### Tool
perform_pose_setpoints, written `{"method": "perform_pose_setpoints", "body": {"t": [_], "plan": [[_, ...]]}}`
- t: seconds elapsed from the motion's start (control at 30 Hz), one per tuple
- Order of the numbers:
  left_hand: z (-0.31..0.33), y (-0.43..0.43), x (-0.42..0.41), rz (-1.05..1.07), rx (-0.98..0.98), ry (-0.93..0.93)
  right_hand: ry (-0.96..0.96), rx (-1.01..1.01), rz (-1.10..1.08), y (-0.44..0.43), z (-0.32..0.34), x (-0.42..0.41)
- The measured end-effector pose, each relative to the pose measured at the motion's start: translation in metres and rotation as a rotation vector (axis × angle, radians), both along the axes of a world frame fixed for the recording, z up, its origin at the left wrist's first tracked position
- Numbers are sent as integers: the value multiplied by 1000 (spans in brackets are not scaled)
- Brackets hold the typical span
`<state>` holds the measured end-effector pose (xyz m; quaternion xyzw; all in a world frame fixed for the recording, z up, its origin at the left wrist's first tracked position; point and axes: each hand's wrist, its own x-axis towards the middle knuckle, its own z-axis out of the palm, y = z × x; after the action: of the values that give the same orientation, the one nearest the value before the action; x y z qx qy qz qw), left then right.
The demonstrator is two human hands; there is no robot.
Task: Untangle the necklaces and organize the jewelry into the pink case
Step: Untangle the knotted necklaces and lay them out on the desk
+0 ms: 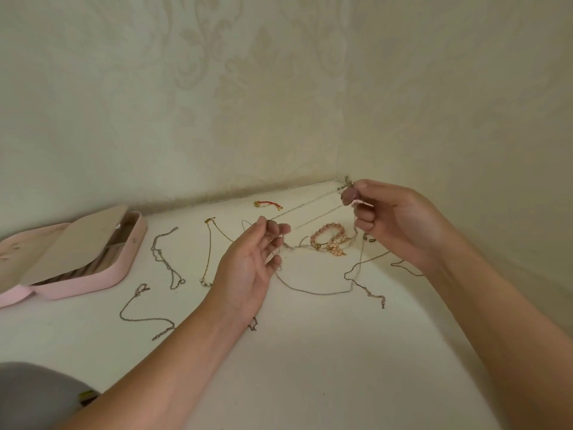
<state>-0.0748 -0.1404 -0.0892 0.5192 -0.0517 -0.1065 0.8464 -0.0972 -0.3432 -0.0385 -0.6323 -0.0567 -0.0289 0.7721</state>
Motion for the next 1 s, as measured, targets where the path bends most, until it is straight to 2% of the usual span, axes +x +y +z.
{"method": "perform_pose_setpoints", "body": {"t": [0.07,0.23,0.43,0.5,0.67,0.8,0.93,1.0], "plan": [[2,1,1,21,-13,5,33,43,-9,-5,1,0],[10,4,0,49,-323,101,85,204,23,-14,2,2],[14,7,2,-54,-455,190,54,536,-13,-24,2,5],[14,10,3,-84,-441,189,15,560,-47,-29,3,4],[16,18,3,-92,-471,195,-7,567,-43,-26,3,2],[14,31,5,-271,-631,198,70,527,102,-26,10,-6],[11,36,4,-489,-658,296,255,240,91,-29,12,-16],[12,40,4,-540,-627,290,251,48,43,-27,14,-23]]}}
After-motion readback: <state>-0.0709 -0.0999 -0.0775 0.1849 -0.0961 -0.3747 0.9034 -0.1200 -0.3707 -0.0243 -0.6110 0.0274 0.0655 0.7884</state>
